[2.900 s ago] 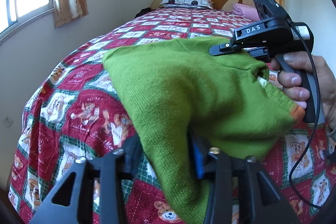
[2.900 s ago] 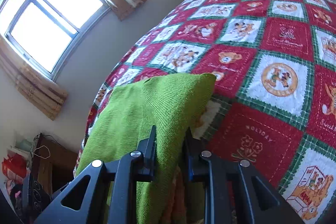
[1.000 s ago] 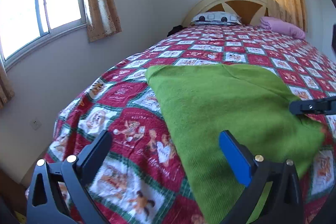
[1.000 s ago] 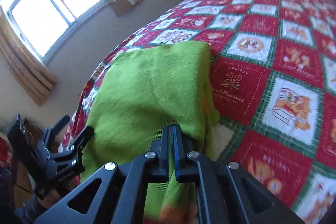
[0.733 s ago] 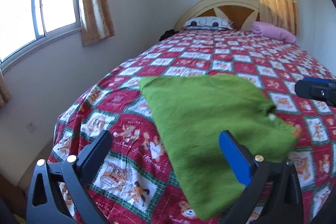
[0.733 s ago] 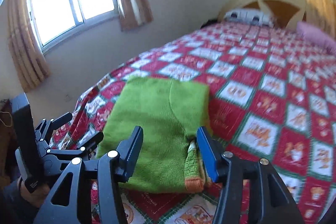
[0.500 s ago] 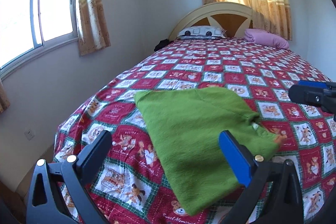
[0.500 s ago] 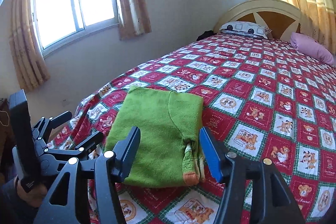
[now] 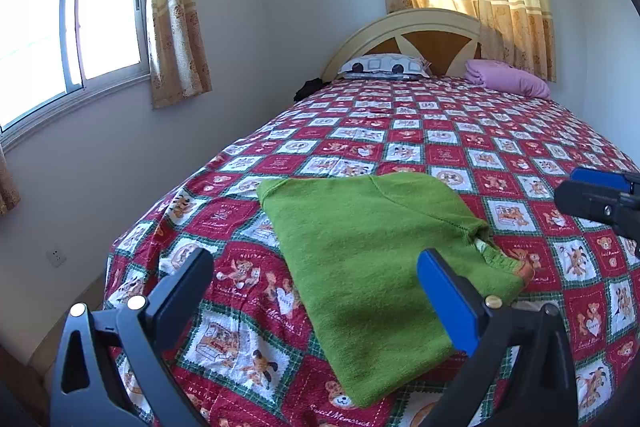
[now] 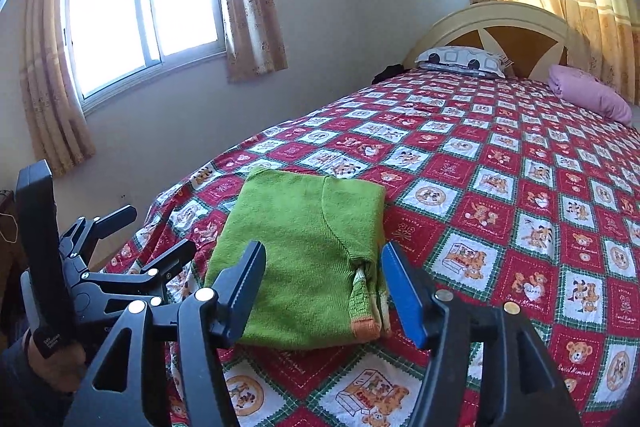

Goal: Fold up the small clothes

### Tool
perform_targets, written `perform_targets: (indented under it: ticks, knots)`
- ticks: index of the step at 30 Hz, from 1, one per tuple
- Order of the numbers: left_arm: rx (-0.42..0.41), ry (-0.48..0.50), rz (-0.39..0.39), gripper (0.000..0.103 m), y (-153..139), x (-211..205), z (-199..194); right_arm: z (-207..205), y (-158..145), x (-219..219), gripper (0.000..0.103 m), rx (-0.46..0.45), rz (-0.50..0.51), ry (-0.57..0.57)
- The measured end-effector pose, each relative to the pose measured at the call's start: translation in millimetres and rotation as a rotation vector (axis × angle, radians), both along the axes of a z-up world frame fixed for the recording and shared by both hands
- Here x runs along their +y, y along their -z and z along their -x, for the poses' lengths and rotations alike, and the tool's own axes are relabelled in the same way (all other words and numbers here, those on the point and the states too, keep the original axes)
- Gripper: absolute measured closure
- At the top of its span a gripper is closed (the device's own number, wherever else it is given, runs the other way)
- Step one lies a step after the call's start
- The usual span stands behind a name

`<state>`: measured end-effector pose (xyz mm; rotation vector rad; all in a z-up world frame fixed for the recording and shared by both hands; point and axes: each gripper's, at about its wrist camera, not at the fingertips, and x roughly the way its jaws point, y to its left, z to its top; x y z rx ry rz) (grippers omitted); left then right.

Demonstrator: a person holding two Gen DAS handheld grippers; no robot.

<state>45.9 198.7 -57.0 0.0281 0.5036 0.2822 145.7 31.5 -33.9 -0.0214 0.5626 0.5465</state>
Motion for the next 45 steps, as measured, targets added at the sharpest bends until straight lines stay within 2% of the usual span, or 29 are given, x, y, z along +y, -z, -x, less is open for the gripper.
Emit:
perform_targets:
  ticks: [45]
  knots:
    - [-0.010,0.009,-0.006,0.000,-6,-4,3,13,1,5,0.040,-0.014,-0.001,-0.018]
